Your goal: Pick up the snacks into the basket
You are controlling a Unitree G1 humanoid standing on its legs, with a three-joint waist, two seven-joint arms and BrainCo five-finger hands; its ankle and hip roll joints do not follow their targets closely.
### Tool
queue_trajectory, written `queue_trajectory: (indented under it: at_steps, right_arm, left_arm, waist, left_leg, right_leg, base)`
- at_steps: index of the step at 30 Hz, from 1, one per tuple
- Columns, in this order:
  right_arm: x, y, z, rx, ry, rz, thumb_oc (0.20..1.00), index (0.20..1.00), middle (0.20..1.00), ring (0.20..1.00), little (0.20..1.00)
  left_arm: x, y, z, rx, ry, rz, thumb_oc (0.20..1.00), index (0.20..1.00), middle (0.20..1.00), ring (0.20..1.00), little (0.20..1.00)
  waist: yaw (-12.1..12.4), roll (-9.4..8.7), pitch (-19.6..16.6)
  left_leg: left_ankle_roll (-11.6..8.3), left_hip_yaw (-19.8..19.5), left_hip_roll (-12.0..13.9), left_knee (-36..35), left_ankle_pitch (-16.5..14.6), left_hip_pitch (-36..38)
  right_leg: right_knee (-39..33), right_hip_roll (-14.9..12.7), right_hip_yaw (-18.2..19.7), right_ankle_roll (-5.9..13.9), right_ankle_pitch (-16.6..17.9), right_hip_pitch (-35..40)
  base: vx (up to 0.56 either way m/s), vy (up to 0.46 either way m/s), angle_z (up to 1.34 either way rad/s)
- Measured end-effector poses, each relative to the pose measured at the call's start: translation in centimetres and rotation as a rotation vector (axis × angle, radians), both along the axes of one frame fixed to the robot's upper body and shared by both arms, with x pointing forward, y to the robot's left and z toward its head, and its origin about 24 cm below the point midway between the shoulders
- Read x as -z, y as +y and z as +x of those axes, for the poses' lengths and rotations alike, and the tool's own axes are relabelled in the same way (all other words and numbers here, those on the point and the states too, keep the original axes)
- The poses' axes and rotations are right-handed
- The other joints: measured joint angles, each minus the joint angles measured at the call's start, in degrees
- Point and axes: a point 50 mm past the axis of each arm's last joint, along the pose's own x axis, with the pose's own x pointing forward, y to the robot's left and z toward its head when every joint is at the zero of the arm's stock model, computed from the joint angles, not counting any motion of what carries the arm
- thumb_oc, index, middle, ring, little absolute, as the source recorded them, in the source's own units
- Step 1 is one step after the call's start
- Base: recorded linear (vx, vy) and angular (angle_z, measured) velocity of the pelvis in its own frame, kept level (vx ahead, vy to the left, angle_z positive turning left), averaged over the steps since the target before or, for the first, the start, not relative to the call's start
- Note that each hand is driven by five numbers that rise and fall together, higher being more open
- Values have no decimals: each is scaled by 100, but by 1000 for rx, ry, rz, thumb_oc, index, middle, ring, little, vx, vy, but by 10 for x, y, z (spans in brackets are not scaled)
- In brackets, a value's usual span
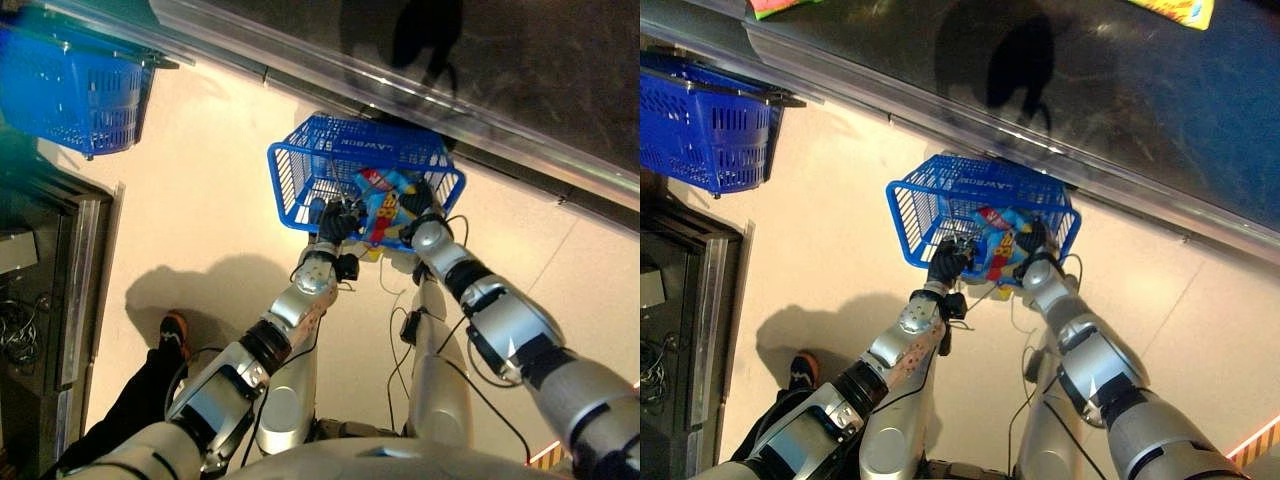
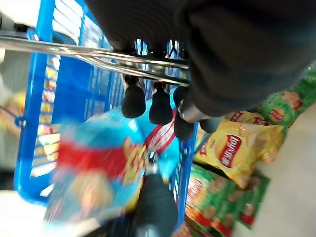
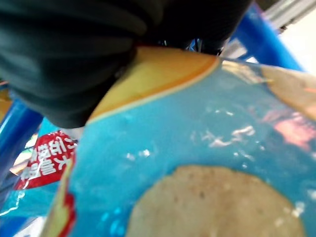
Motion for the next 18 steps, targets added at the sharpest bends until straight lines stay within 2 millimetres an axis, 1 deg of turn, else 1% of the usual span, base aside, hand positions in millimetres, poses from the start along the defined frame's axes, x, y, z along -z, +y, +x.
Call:
queue_trajectory:
  at_steps: [1, 2, 3, 5, 8, 9, 13, 15, 18]
  right_arm:
    - [0, -1, 0, 4, 0, 9, 200, 200, 200, 200, 200]
    - [-8, 0, 4, 5, -16, 15, 200, 200, 200, 200, 200]
    - [-7, -1, 4, 10, -12, 13, 200, 200, 200, 200, 200]
    - [-12, 0, 6, 9, -22, 12, 200, 200, 200, 200, 200]
    - [-15, 8, 7, -8, -29, 13, 200, 200, 200, 200, 200]
    - [-18, 14, 9, -19, -36, 19, 1000, 1000, 1000, 1000, 1000]
    - [-22, 30, 11, -45, -29, 32, 1000, 1000, 1000, 1000, 1000]
    - [-13, 30, 8, -60, 7, 5, 1000, 1000, 1000, 1000, 1000]
    - [5, 31, 1, -127, 82, -156, 1000, 1000, 1000, 1000, 1000]
  left_arm:
    - [-3, -2, 0, 8, -2, -16, 200, 200, 200, 200, 200]
    - [-10, -4, -2, 25, -14, -55, 200, 200, 200, 200, 200]
    - [-13, -5, -3, 33, -24, -65, 200, 200, 200, 200, 200]
    - [-19, -9, -3, 51, -35, -92, 200, 200, 200, 200, 200]
    - [-26, -11, -5, 66, -38, -136, 200, 200, 200, 200, 200]
    - [-28, -13, -4, 71, -41, -144, 200, 200, 200, 200, 200]
    - [-32, -16, -4, 79, -47, -154, 200, 200, 200, 200, 200]
    - [-32, -17, -4, 80, -46, -156, 200, 200, 200, 200, 200]
    - [-29, -13, -1, 63, -38, -146, 200, 200, 200, 200, 200]
  waist:
    - [10, 2, 1]
    - [39, 6, -1]
    - [45, 10, 0]
    - [67, 12, 0]
    - [77, 14, 1]
    - [77, 14, 1]
    - [108, 16, 0]
    - [178, 16, -1]
    - [190, 19, -2]
  left_leg:
    - [3, 0, -4, -1, 2, -21]
    - [8, -3, -15, 1, 6, -89]
    - [11, -4, -19, 1, 8, -121]
    - [16, -19, -37, 0, 14, -179]
    - [16, -33, -71, 0, 14, -209]
    - [17, -47, -72, 4, 14, -221]
    - [18, -76, -77, 36, 16, -254]
    - [18, -90, -80, 45, 16, -255]
    - [20, -149, -92, 70, 17, -246]
  right_leg:
    - [-1, -5, 1, 1, 1, -25]
    - [0, -12, 0, 5, 4, -92]
    - [0, -15, -1, 7, 5, -120]
    - [0, -30, -22, 14, 9, -164]
    - [-10, -63, -52, 25, 5, -177]
    - [-12, -61, -65, 25, 5, -178]
    - [-8, -59, -82, 27, 7, -181]
    - [-3, -59, -89, 28, 7, -174]
    - [1, -61, -159, 34, 2, -110]
  base:
    - [11, 40, 2]
    - [0, 0, 0]
    - [0, 0, 0]
    - [11, 23, 5]
    - [12, 18, 5]
    - [0, 0, 0]
    - [3, 3, 1]
    - [0, 0, 0]
    - [-3, 1, 9]
